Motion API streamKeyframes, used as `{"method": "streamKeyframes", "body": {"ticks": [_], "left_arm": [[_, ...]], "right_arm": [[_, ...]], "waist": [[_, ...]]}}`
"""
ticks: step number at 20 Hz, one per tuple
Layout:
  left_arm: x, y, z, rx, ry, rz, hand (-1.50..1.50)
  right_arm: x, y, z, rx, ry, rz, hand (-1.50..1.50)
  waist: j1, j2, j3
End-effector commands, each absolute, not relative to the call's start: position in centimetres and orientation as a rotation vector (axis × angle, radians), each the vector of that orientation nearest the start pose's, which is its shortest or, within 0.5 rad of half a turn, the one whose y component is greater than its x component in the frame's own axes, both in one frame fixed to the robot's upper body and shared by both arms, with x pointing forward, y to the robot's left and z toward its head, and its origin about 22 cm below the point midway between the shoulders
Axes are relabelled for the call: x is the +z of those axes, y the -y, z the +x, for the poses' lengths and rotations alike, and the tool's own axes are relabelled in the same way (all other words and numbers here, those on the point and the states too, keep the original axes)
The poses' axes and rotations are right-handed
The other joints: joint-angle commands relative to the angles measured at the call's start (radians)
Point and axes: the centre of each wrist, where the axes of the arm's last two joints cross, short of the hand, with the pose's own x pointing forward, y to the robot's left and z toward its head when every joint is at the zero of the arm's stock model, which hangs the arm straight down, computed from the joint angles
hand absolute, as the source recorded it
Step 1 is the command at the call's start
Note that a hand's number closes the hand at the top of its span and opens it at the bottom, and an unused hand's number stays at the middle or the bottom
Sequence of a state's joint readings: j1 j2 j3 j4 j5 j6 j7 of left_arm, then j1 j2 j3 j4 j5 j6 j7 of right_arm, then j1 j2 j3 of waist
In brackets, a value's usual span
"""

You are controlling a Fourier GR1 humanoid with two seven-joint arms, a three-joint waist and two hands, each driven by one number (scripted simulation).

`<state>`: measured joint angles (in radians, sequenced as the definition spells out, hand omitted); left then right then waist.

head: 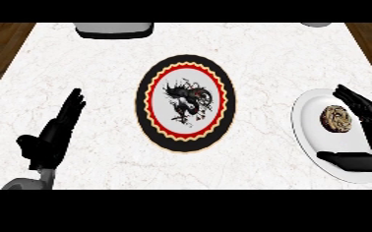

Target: Pick the cupcake from the plate and place it in the plate

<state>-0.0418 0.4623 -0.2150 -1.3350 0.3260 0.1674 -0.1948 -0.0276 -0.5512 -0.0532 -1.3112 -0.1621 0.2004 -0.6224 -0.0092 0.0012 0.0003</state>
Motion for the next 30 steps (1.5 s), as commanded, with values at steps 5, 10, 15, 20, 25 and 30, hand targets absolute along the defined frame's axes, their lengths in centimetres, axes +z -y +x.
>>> {"method": "streamKeyframes", "body": {"ticks": [5, 10, 15, 20, 25, 30], "left_arm": [[-3.5, -31.4, 23.9, -0.139, 1.501, 0.165, 0.0], [-2.8, -29.6, 24.7, -0.143, 1.531, 0.144, 0.0], [-1.8, -30.2, 25.4, -0.143, 1.516, 0.154, 0.0], [-2.4, -31.1, 25.0, -0.14, 1.522, 0.14, 0.0], [-3.1, -30.5, 25.0, -0.151, 1.522, 0.152, 0.0], [-2.8, -29.7, 26.2, -0.14, 1.507, 0.15, 0.0]], "right_arm": [[7.6, 45.2, 22.2, 0.659, 1.766, -0.377, -1.5], [9.9, 44.8, 23.5, 0.904, 1.55, -0.498, -1.5], [8.3, 44.1, 23.9, 0.98, 1.407, -0.495, -1.5], [10.5, 44.2, 25.1, 1.03, 1.27, -0.52, -1.5], [8.4, 44.3, 25.9, 1.045, 1.211, -0.567, -1.5], [6.4, 43.7, 26.0, 1.115, 1.136, -0.573, -1.5]], "waist": [[-0.005, -0.003, -0.002], [0.011, -0.001, -0.002], [0.015, 0.0, 0.0], [0.013, -0.001, -0.001], [0.013, 0.0, 0.0], [0.009, 0.0, 0.0]]}}
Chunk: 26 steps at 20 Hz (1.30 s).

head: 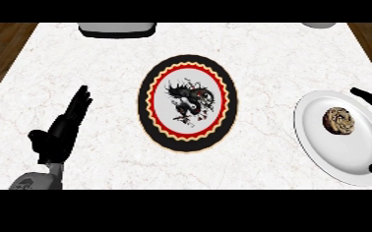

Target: Pick the cupcake from the plate and place it in the plate

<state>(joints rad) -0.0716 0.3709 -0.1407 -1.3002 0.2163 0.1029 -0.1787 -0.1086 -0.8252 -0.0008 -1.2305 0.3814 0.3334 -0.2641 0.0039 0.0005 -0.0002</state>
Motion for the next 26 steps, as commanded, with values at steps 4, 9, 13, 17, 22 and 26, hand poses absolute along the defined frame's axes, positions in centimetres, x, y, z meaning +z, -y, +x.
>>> {"method": "streamKeyframes", "body": {"ticks": [4, 9, 13, 17, 22, 26], "left_arm": [[-1.4, -28.6, 25.9, -0.148, 1.506, 0.151, 0.0], [-1.3, -29.9, 25.7, -0.138, 1.517, 0.155, 0.0], [-2.1, -29.9, 24.4, -0.154, 1.514, 0.147, 0.0], [-2.4, -30.3, 25.8, -0.151, 1.524, 0.146, 0.0], [-0.5, -28.7, 25.2, -0.155, 1.523, 0.145, 0.0], [-1.9, -30.7, 25.6, -0.135, 1.523, 0.141, 0.0]], "right_arm": [[6.7, 42.8, 28.3, 1.112, 1.143, -0.546, -1.5], [2.8, 41.5, 28.0, 1.141, 1.117, -0.605, -1.5], [2.1, 41.8, 29.6, 1.154, 1.068, -0.629, -1.5], [1.2, 42.8, 28.6, 1.13, 1.08, -0.622, -1.5], [1.7, 43.1, 30.3, 1.229, 1.108, -0.513, 1.5], [-1.5, 41.8, 30.8, 1.225, 1.151, -0.516, 1.5]], "waist": [[0.001, 0.0, 0.0], [0.001, 0.0, 0.0], [0.005, 0.0, 0.001], [-0.001, 0.0, 0.0], [0.007, 0.0, 0.001], [0.009, 0.003, 0.001]]}}
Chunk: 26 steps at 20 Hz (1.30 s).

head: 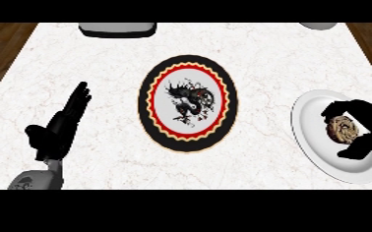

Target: Pick the cupcake from the plate and place it in the plate

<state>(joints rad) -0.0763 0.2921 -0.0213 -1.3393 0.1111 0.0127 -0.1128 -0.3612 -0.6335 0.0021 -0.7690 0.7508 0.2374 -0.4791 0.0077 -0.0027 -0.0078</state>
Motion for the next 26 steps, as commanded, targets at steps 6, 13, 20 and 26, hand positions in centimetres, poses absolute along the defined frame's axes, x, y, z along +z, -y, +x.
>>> {"method": "streamKeyframes", "body": {"ticks": [6, 13, 20, 26], "left_arm": [[-2.8, -30.3, 25.2, -0.107, 1.504, 0.184, 0.0], [-3.0, -33.2, 23.3, -0.065, 1.459, 0.248, 0.0], [-3.0, -33.2, 22.6, -0.061, 1.465, 0.262, 0.0], [-3.1, -32.8, 22.3, -0.077, 1.479, 0.244, 0.0]], "right_arm": [[-2.4, 41.2, 28.0, 1.039, 1.108, -0.659, 1.5], [-6.0, 40.0, 22.9, 0.711, 0.979, -0.915, 1.5], [-3.4, 33.2, 21.8, 0.652, 1.164, -1.043, 1.5], [1.8, 27.8, 19.8, 0.564, 1.315, -1.159, 1.5]], "waist": [[-0.045, -0.01, 0.004], [-0.134, -0.043, -0.003], [-0.121, -0.038, -0.004], [-0.111, -0.031, -0.004]]}}
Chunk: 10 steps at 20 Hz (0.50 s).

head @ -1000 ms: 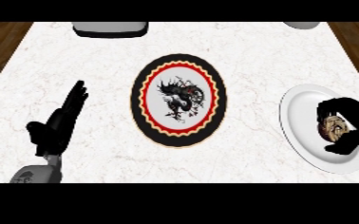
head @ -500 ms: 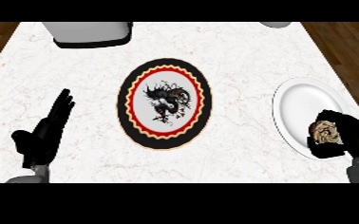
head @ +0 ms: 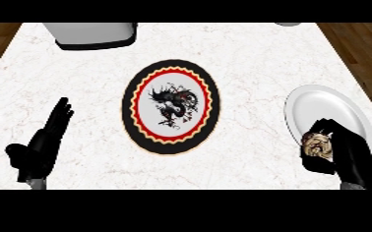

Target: Pick the cupcake from the plate and place it in the plate

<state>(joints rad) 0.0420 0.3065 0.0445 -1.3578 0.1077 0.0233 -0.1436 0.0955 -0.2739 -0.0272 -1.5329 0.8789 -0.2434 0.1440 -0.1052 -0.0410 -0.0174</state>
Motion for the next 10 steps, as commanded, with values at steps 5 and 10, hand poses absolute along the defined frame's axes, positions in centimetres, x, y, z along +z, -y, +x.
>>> {"method": "streamKeyframes", "body": {"ticks": [5, 10], "left_arm": [[-3.2, -32.8, 22.0, -0.092, 1.494, 0.226, 0.0], [-2.5, -30.6, 24.0, -0.136, 1.506, 0.184, 0.0]], "right_arm": [[8.2, 24.2, 16.7, 0.459, 1.451, -1.3, 1.5], [13.6, 19.4, 13.3, 0.404, 1.46, -1.309, 1.5]], "waist": [[0.031, 0.015, 0.009], [0.074, 0.033, 0.011]]}}
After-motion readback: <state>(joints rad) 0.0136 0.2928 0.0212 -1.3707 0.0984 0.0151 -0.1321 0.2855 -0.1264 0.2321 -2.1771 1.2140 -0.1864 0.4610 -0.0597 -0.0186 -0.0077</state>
